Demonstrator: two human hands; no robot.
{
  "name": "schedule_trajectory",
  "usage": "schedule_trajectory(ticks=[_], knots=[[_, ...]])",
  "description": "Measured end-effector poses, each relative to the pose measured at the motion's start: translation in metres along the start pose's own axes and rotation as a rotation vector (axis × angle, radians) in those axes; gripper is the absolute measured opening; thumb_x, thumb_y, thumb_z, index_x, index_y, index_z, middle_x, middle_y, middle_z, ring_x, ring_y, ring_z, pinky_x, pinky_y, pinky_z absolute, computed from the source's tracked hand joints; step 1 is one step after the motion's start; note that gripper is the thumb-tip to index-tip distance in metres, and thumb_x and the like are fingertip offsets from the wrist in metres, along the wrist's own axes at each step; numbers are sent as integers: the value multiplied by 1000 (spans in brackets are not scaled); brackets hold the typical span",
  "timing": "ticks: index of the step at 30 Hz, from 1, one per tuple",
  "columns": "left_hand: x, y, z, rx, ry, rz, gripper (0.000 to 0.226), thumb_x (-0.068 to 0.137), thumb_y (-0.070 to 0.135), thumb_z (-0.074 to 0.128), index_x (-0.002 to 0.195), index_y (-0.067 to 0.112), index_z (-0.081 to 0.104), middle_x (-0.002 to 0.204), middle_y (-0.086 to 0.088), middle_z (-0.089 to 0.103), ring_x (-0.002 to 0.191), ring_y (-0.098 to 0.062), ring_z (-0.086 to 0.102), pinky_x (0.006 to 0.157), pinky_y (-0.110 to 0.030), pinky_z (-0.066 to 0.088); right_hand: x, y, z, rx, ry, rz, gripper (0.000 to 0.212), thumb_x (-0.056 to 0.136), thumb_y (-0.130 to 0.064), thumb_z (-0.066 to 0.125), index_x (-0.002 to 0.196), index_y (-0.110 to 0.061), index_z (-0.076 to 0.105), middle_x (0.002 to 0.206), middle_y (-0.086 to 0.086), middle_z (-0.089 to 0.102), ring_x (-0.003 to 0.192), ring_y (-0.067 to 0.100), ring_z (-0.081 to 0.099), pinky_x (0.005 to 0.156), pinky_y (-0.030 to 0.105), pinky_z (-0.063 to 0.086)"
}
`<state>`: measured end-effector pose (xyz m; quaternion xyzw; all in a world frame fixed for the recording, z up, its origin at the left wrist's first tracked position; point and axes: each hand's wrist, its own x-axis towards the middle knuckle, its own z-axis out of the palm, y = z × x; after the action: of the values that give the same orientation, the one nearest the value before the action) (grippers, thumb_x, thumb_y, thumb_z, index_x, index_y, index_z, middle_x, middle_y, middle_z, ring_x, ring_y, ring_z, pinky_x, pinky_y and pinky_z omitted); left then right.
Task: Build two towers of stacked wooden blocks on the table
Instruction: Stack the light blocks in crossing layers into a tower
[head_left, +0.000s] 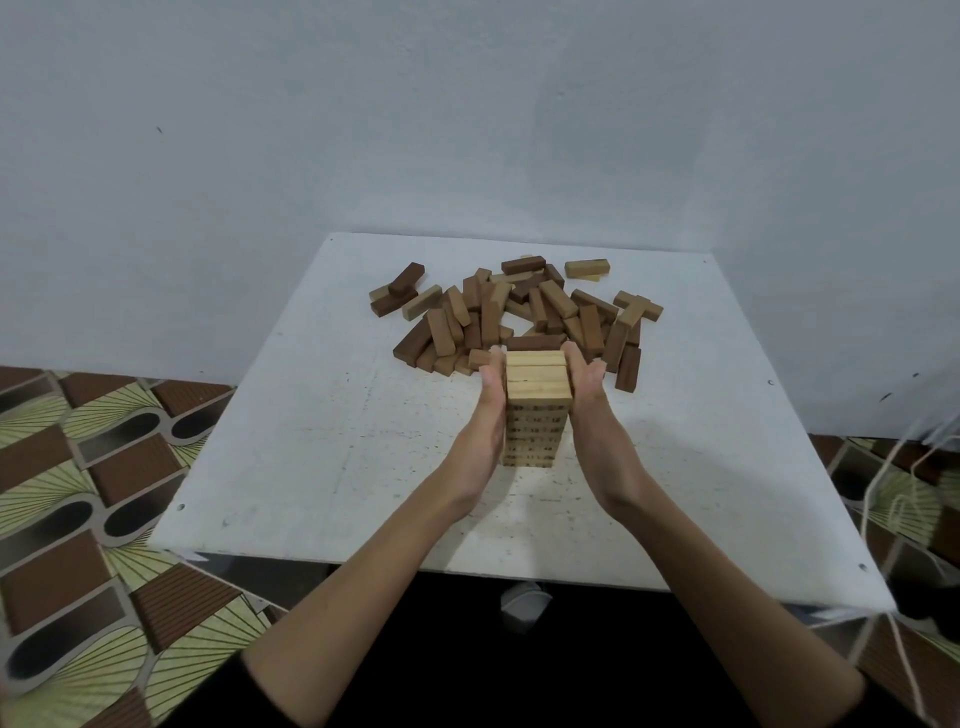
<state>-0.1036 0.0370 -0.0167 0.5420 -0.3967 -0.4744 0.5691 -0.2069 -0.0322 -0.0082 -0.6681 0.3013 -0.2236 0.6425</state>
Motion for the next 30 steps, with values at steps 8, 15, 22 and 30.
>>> schedule_trajectory(ticks=[8, 15, 22, 30], knots=[[1, -4, -1, -13, -5, -1, 71, 80, 58, 7, 146, 35, 1, 124, 36, 30, 101, 34, 36, 81, 5, 34, 6, 12, -1, 0, -2, -39, 61, 97, -49, 2, 146, -21, 26, 137, -9, 48, 112, -15, 48, 78, -1, 41], [4, 5, -37, 274, 46, 79, 99, 73, 61, 62, 151, 27, 10, 148, 19, 27, 130, 11, 30, 99, -7, 32, 10, -2, -34, -208, -9, -98, 85, 79, -52, 63, 148, -28, 18, 151, -14, 28, 134, 3, 28, 109, 28, 28], [22, 24, -54, 561, -69, 187, 104, 66, 24, 80, 149, 23, 17, 130, 14, 46, 98, 12, 49, 79, -11, 42, 21, -17, -53, -577, -75, -241, 88, 75, -21, 77, 143, -34, 21, 122, -32, 39, 108, 7, 44, 86, 17, 41], [29, 23, -53, 548, -59, 180, 101, 67, 24, 80, 147, 24, 19, 117, 14, 54, 93, 3, 53, 76, -14, 42, 26, -8, -51, -583, -61, -279, 84, 75, -20, 77, 144, -23, 30, 115, -22, 48, 101, 7, 44, 75, 1, 33]])
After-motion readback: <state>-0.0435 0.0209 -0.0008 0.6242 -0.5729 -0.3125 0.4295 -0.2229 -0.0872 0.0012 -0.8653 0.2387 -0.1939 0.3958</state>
